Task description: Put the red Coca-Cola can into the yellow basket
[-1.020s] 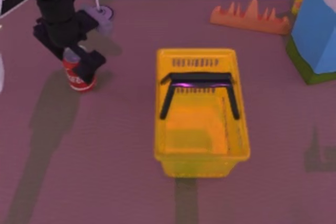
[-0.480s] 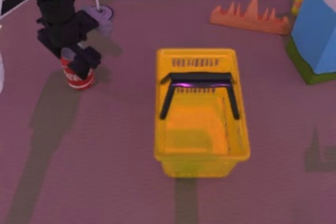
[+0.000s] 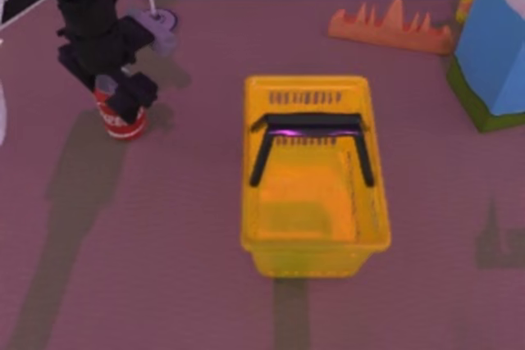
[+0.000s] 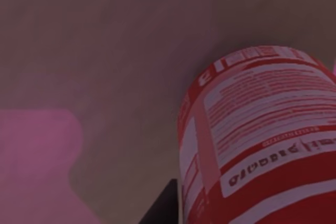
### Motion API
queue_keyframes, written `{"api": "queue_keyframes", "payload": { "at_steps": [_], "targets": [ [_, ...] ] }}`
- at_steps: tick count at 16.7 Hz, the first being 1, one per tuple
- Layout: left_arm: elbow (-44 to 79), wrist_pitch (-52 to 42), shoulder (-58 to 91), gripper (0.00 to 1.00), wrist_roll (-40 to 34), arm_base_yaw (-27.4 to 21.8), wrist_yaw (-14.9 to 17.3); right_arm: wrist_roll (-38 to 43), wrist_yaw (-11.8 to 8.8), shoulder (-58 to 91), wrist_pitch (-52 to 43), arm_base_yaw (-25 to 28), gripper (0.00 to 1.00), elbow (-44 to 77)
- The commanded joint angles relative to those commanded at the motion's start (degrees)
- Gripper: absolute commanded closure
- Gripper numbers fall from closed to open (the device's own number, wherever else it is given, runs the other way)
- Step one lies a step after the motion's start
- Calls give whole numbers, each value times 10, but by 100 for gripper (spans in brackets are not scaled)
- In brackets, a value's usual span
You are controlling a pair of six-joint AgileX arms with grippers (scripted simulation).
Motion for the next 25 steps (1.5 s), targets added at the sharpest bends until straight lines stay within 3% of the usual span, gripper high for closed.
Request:
{"api": "queue_keyframes", "payload": {
  "at_steps": [6,10,14,25],
  "targets": [
    [-7,17,-5,100,-4,-2,12,0,0,0,0,0,0,0],
    [-51,126,-24,100,-36,-10,86,0,0,0,0,0,0,0],
    [-128,322,-51,100,-94,-24,207,0,0,0,0,0,0,0],
    [-406,959,-167,100,-292,-65,601,0,0,0,0,0,0,0]
  ]
}}
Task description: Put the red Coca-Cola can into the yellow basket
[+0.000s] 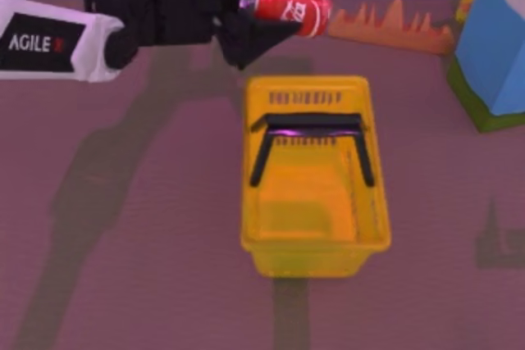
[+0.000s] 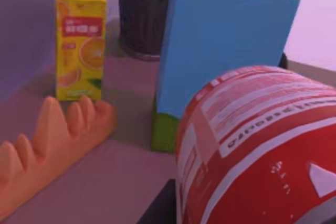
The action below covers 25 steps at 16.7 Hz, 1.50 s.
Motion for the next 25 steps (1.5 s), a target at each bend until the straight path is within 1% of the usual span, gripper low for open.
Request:
{"api": "queue_keyframes", "payload": {
  "at_steps": [3,5,6,7,14,16,21,25],
  "targets": [
    [-49,110,-35,100,-32,-8,76,0,0,0,0,0,0,0],
    [-67,153,-52,100,-44,-11,109,0,0,0,0,0,0,0],
    [-73,165,-57,100,-47,-12,118,0,0,0,0,0,0,0],
    [-75,171,-60,100,-48,-13,123,0,0,0,0,0,0,0],
    [-74,180,-48,100,-47,-9,123,0,0,0,0,0,0,0],
    [-80,213,-20,100,-47,-6,123,0,0,0,0,0,0,0],
    [-104,335,68,100,-51,1,125,0,0,0,0,0,0,0],
    [-110,355,86,100,-51,2,124,0,0,0,0,0,0,0]
  ]
}}
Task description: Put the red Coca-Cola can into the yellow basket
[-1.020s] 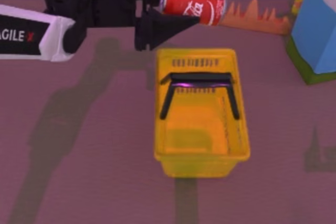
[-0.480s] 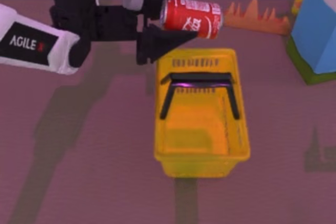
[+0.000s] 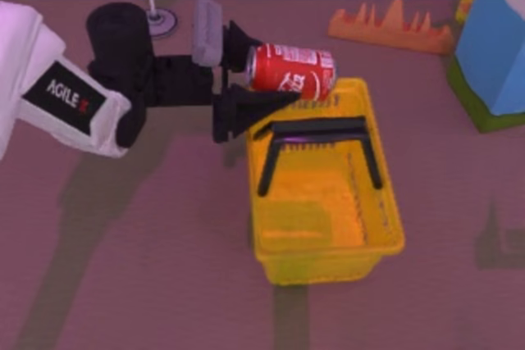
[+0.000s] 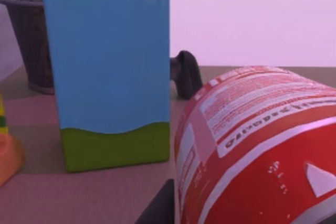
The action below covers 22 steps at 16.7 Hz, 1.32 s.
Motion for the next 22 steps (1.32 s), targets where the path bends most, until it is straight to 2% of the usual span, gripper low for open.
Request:
{"api": "queue_keyframes", "payload": {
  "at_steps": [2,15,22],
  "targets": [
    [0,0,0,100,0,0,0,0,0,0,0,0,0,0],
    [0,0,0,2,0,0,0,0,0,0,0,0,0,0],
    [0,0,0,0,0,0,0,0,0,0,0,0,0,0]
  ]
}}
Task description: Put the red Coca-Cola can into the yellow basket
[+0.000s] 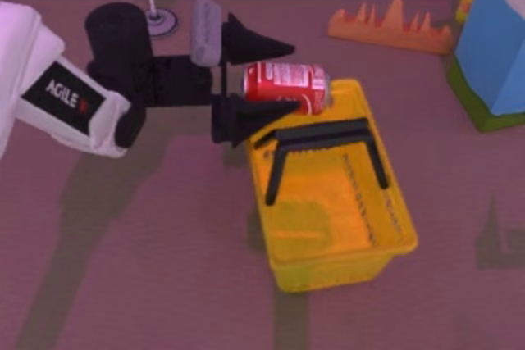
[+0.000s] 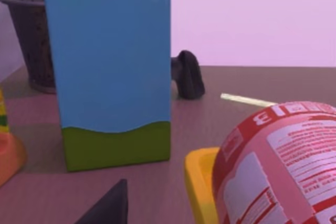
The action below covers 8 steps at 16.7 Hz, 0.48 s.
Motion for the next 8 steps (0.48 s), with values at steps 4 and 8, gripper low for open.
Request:
{"api": "queue_keyframes", "payload": {
  "at_steps": [4,8],
  "targets": [
    [-1,-4,-6,0,0,-1,-4,-2,-1,5,-3,2,0,4],
    [-32,-35,-68,0,-10,11,-45,-33,-5,77,-51,25,0,67]
  ]
}}
